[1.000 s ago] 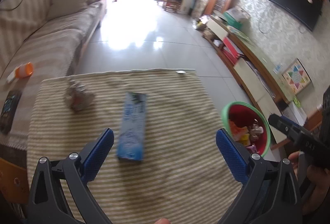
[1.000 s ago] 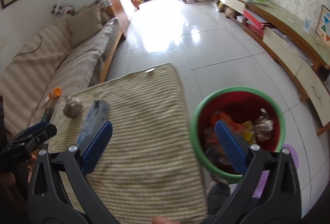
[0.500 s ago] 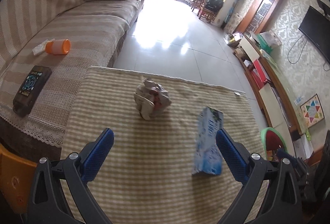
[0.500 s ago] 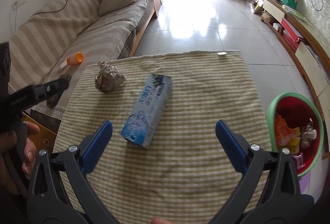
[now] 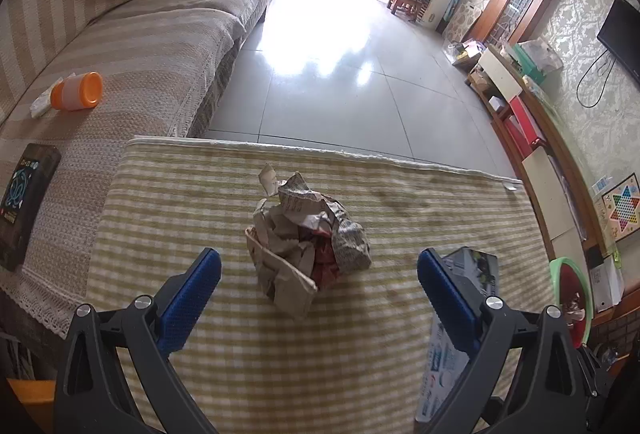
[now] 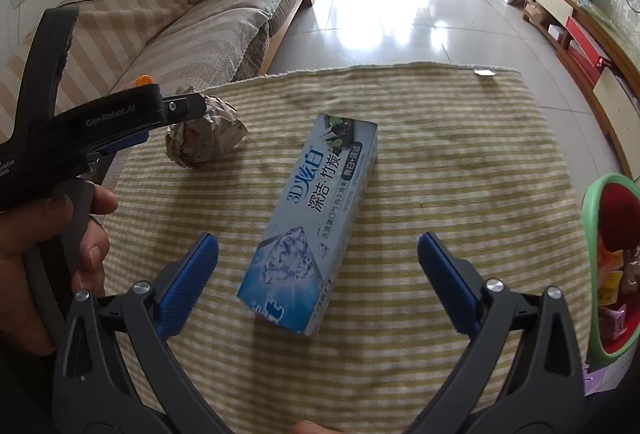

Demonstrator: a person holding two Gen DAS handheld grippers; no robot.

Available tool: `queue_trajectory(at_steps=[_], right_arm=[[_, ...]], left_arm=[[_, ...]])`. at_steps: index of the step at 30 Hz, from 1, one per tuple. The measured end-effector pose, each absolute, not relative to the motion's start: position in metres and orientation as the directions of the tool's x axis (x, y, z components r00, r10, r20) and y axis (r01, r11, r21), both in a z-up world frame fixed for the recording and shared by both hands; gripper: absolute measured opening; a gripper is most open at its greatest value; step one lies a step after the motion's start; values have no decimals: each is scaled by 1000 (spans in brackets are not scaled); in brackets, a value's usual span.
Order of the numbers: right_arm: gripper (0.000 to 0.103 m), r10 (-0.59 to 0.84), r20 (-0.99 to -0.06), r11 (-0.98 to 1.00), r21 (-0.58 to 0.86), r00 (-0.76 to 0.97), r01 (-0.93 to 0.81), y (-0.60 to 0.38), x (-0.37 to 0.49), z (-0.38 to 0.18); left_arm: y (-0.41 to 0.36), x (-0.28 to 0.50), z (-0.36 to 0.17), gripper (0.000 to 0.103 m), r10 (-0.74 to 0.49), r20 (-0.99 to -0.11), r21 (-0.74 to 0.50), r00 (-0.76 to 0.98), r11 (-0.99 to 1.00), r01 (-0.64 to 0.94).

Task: Collect trash
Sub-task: 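Grasp the crumpled newspaper ball with the left tool while the right tool grasps the blue toothpaste box, then lift the newspaper ball and toothpaste box and carry them over the red bin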

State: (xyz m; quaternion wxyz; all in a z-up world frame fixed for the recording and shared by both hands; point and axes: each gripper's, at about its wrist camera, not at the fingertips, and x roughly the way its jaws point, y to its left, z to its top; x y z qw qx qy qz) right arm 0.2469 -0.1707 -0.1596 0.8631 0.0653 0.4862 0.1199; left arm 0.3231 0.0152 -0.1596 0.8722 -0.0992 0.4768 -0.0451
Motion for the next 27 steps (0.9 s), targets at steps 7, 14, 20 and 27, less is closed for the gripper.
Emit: queue_trajectory(at_steps=[7,14,20,27], right_arm=[[98,266,-830,964,233,490,-128,-164,263,-179],[87,253,-847,967,209,468,-145,-153,270,-191],[55,263,-858,964,217,441,-154,-154,270,-195],[47,285,-844,958,232,454,-170,-161,260,-180]], left_arm=[[14,339,-180,94,-115,-843,-143,526,990,-13],[15,350,-193,73,-118,-851,-156,512,987,-32],[0,342,-190,47,-125,-844,-134,521,991,22],[1,327,-174,43,-132,-836,-139,533,990,27]])
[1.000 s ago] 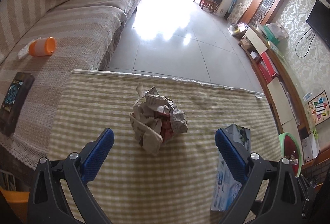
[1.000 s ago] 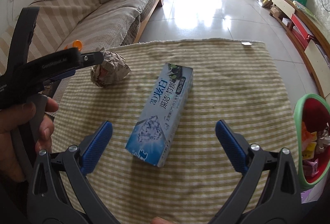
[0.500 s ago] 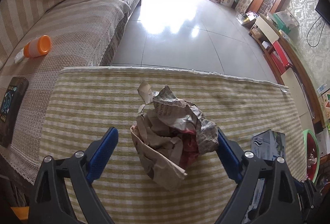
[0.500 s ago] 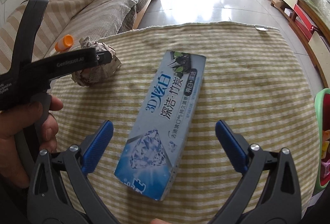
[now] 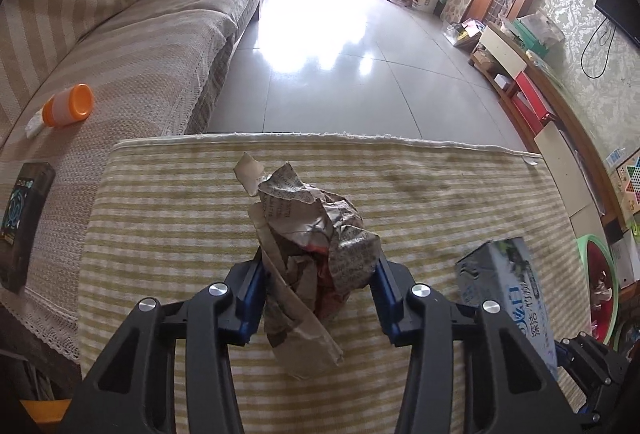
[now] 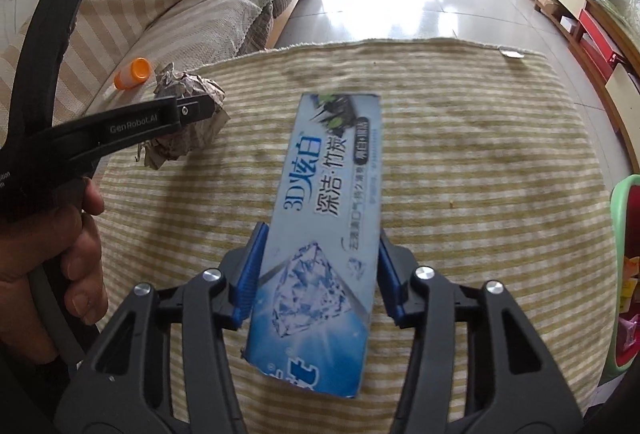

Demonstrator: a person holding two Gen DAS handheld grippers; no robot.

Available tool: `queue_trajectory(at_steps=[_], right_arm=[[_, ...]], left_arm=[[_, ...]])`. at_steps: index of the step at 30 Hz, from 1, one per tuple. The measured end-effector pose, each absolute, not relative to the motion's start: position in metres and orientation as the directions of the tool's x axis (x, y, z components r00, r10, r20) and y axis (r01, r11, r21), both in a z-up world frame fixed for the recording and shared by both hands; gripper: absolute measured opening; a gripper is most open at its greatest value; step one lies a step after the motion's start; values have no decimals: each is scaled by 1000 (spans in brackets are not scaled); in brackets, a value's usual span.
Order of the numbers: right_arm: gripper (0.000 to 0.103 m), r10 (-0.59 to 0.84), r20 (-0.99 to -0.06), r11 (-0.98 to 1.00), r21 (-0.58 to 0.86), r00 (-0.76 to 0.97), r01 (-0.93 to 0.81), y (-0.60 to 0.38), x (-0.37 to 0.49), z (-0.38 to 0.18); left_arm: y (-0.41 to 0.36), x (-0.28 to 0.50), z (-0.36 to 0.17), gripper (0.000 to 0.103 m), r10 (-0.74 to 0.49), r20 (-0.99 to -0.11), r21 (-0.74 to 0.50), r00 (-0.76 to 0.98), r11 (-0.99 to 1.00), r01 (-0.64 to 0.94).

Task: Collect trash
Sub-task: 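Lift the newspaper ball and toothpaste box and carry them over the red bin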

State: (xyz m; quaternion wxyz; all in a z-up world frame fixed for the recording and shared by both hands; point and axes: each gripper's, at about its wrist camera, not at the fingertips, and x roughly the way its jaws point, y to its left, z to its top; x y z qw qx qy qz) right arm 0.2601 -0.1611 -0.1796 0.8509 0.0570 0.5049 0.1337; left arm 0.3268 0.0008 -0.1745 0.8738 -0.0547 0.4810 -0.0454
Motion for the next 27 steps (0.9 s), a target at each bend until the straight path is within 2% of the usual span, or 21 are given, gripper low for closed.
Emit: queue_trajectory(at_steps=[15,27], right_arm=[[44,271,-802,961,190,532,-203,-173,219,-124],[44,287,-756,958,219,588,-186,-209,175,-86]], left_arm=[[13,256,-113,43,-137,-788,-154,601,988,24],[-6,193,-74,43,-135,-761,-137,635,990,46]])
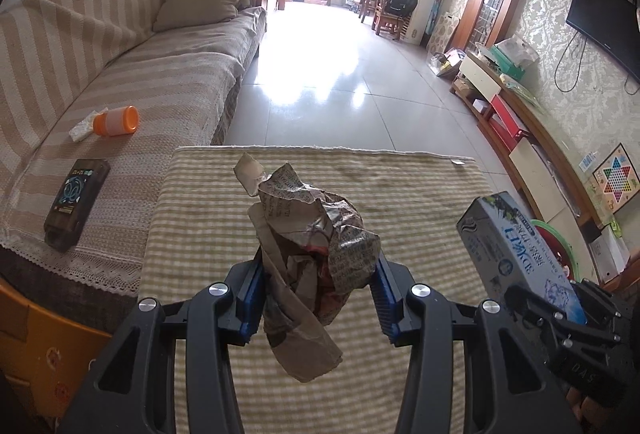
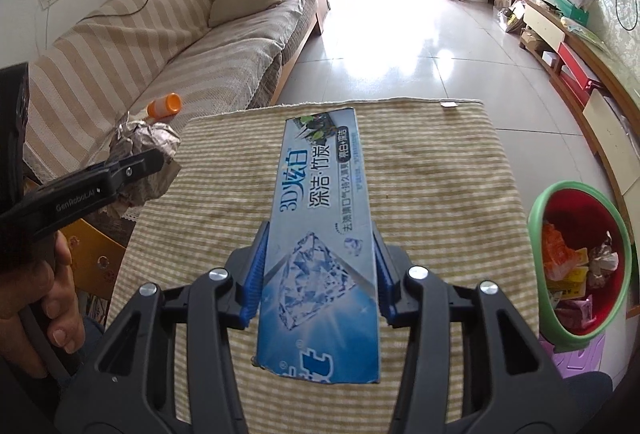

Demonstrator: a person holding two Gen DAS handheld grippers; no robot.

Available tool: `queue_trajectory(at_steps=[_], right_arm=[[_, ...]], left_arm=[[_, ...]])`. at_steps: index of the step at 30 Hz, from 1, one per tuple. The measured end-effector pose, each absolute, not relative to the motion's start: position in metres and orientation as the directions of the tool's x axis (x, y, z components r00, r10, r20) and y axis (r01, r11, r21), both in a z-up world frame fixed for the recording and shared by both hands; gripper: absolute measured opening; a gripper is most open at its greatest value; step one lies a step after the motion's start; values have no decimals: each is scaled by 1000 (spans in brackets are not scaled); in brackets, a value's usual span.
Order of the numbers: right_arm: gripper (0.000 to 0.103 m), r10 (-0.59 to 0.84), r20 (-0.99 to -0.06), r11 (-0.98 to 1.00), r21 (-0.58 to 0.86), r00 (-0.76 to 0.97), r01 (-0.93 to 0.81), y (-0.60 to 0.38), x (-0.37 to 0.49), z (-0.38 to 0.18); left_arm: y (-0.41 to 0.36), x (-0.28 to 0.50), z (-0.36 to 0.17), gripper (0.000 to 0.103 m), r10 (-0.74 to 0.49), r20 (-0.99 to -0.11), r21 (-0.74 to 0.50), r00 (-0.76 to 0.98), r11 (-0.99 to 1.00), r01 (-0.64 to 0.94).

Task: Collect trash
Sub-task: 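Lift the newspaper ball and toothpaste box and carry them over the red bin, then open both tools to drop the newspaper and toothpaste box into the bin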

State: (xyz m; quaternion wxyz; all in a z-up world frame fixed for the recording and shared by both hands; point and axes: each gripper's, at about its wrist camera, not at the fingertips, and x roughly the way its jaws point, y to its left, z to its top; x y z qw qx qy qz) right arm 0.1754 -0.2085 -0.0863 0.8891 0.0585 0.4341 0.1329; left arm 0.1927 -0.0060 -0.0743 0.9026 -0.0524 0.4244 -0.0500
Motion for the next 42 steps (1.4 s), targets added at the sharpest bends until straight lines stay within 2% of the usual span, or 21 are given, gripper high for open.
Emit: queue_trajectory(at_steps=[7,18,26,37,38,39,40,42], right_arm=[[44,272,-719,960,247,640,-130,-255,156,-68],[44,132,-690,961,265,712,78,-388,142,-54],[44,42,-691,935,283,722,216,-486,134,-62],[45,43,-727,905,318,685,281,-549,144,-102],[45,43,-729,904,319,683,284,-550,144,-104],[45,40,-730,902,320,682,289,-553,146,-107],[47,37,-731,901,319,681,293,-553,147,-108],[51,36,-739,897,320,673,304,-558,148,-112]], left_arm=[[-41,173,-56,43,-167,-750,-132,640,986,103],[-172,179,-39,43,-398,-718,-233,571,910,342],[-275,190,-54,43,-530,-715,-287,456,817,500],[-374,207,-92,43,-568,-750,-308,339,753,581],[-380,209,-95,46,-570,-752,-311,330,749,585],[-385,210,-98,56,-569,-756,-311,322,746,589],[-390,211,-100,61,-564,-762,-305,317,745,593],[-391,213,-101,82,-553,-764,-290,334,756,587]])
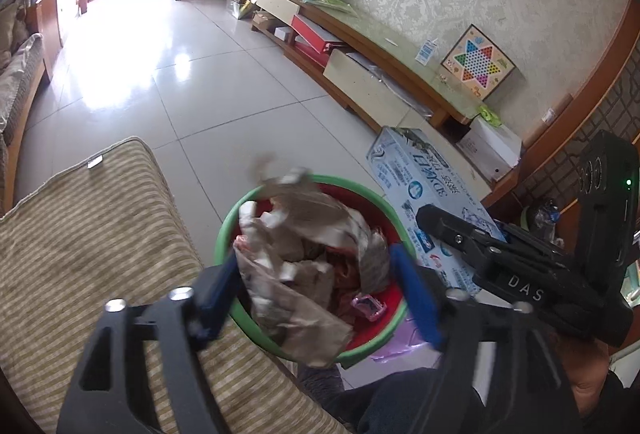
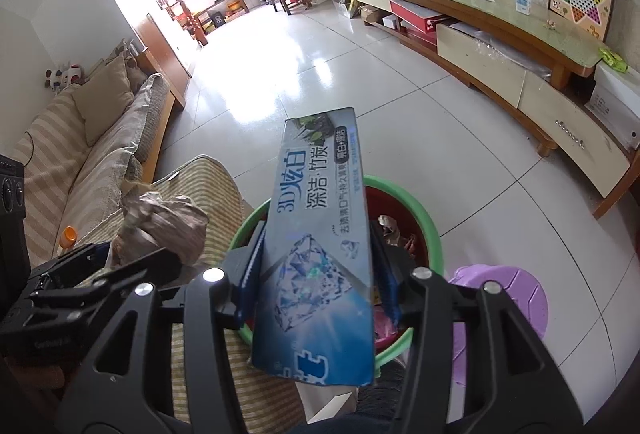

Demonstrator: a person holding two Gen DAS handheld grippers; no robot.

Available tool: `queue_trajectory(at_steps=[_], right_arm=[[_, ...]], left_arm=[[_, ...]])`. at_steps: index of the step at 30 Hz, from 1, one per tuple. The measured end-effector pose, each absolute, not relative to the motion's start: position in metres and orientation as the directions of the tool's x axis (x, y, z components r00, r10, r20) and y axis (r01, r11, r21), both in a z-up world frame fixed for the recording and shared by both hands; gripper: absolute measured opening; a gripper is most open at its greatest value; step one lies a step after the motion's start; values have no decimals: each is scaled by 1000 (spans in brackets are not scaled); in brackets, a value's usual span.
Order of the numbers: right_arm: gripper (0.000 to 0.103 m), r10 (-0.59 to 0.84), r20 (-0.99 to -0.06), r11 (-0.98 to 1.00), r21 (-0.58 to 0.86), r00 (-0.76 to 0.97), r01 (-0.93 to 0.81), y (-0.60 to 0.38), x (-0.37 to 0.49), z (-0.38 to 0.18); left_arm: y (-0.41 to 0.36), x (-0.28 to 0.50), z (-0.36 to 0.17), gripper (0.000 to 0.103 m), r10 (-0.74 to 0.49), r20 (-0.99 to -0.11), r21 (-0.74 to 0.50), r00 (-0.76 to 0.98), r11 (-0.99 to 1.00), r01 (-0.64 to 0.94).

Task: Collect trash

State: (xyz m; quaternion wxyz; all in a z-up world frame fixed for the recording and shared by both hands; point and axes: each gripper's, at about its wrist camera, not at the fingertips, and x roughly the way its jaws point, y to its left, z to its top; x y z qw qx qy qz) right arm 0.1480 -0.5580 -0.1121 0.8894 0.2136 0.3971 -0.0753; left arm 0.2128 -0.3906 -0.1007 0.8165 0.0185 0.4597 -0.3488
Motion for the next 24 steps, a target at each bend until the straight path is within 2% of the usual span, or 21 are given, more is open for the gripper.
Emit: queue_trajectory(at_steps=[2,4,7,14,24], right_arm=[[59,50,-744,895,330,667,301,-559,149,-115],[88,45,-741,895,327,670,303,-558,147,-115],[96,34,-725,902,318,688,291,-554,144,-109],[98,4,-708,936,251,706,247,-520,141,-85],[98,7,-621,969,197,784,148,-430,117,-38]], left_arm=[[-388,215,-99,89,-556,-758,-302,340,762,572],[-382,217,-97,90,-560,-754,-312,344,766,563],[-370,218,-92,93,-551,-754,-308,358,778,548],[-329,198,-69,95,-488,-741,-221,461,826,518],[-201,145,-23,95,-335,-691,-136,641,931,339]])
